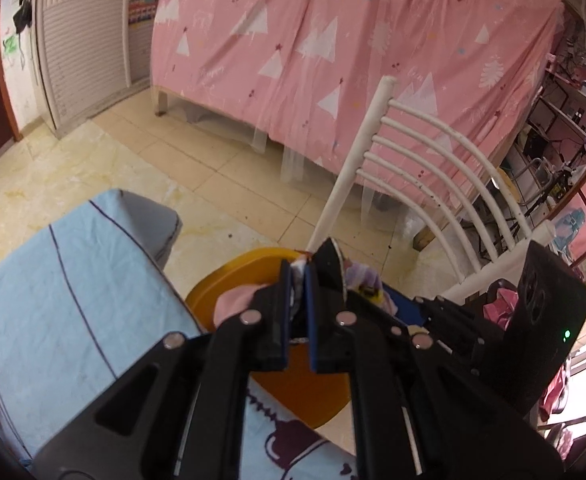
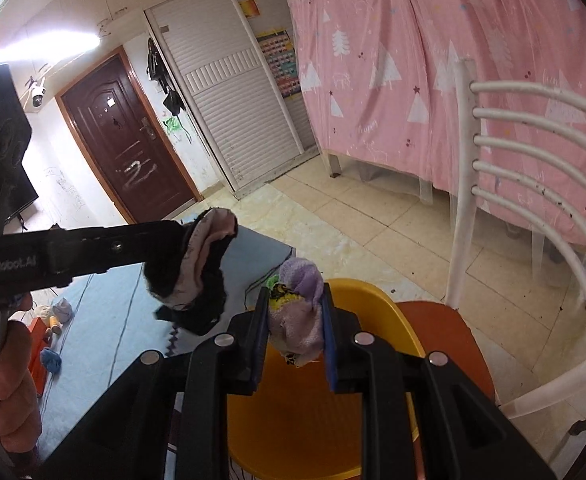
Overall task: Collect trash
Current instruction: 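Carry the plush toy to the yellow bucket and open the right gripper, then grasp the blue yarn ball with the right gripper while the left grasps the white knit hat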
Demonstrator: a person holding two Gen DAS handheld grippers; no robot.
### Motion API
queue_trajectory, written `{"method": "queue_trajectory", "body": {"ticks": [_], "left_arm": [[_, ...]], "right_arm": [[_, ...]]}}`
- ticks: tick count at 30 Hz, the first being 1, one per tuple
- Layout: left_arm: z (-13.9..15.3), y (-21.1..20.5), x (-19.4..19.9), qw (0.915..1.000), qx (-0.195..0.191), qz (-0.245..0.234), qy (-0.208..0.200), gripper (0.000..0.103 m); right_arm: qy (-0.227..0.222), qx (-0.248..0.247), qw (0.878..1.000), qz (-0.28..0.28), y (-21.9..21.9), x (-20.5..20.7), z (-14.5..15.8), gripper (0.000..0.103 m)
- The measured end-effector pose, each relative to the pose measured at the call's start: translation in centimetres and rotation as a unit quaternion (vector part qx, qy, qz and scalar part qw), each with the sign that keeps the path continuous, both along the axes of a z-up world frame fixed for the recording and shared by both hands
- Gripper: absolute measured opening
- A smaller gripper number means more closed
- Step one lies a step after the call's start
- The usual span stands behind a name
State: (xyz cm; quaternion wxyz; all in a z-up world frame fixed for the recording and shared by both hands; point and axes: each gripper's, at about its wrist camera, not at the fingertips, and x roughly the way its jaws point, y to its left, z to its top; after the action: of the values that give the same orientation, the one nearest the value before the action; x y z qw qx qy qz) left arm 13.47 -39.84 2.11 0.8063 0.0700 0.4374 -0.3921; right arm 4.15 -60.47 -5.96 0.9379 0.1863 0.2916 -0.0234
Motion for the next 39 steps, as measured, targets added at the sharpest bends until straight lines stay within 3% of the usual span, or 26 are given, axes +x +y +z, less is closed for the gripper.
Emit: {"method": "queue_trajectory", "body": {"ticks": [2, 4, 5, 8, 11, 13, 14, 25, 32, 39], "left_arm": [[-0.7, -0.3, 0.4, 0.9999, 0.006, 0.005, 0.013, 0.016], [-0.9, 0.1, 0.5, 0.9998, 0.008, 0.013, 0.014, 0.051], [-0.9, 0.3, 0.5, 0.9997, 0.009, 0.02, 0.01, 0.055], [-1.0, 0.8, 0.6, 0.9994, 0.012, 0.032, 0.01, 0.056], [-0.9, 1.4, 0.8, 0.999, 0.011, 0.042, 0.014, 0.056], [-0.7, 2.0, 0.8, 0.9985, 0.009, 0.051, 0.018, 0.057], [-0.6, 2.4, 0.7, 0.9983, 0.007, 0.054, 0.019, 0.058], [4.6, 9.4, -1.1, 0.9931, -0.027, 0.114, -0.01, 0.069], [7.5, 15.5, -2.3, 0.9855, -0.037, 0.161, -0.038, 0.069], [8.4, 21.7, -3.3, 0.9767, -0.029, 0.202, -0.068, 0.069]], "right_arm": [[0.007, 0.003, 1.0, 0.001, -0.2, 0.4, -0.6, 0.019], [0.011, 0.008, 1.0, 0.004, -0.1, 0.7, -1.0, 0.022], [0.013, 0.008, 1.0, 0.004, -0.1, 0.7, -1.1, 0.022], [0.019, 0.006, 1.0, 0.007, 0.3, 1.0, -1.4, 0.028], [0.021, 0.004, 1.0, 0.007, 0.5, 1.2, -1.3, 0.042], [0.019, 0.004, 1.0, 0.006, 0.6, 1.1, -1.1, 0.057], [0.018, 0.002, 1.0, 0.006, 0.8, 1.1, -1.0, 0.059], [-0.009, -0.022, 0.999, 0.024, 3.8, 0.9, 2.6, 0.06], [-0.032, -0.046, 0.996, 0.07, 9.0, 1.7, 5.8, 0.061], [-0.047, -0.064, 0.988, 0.133, 15.6, 2.5, 7.9, 0.065]]}}
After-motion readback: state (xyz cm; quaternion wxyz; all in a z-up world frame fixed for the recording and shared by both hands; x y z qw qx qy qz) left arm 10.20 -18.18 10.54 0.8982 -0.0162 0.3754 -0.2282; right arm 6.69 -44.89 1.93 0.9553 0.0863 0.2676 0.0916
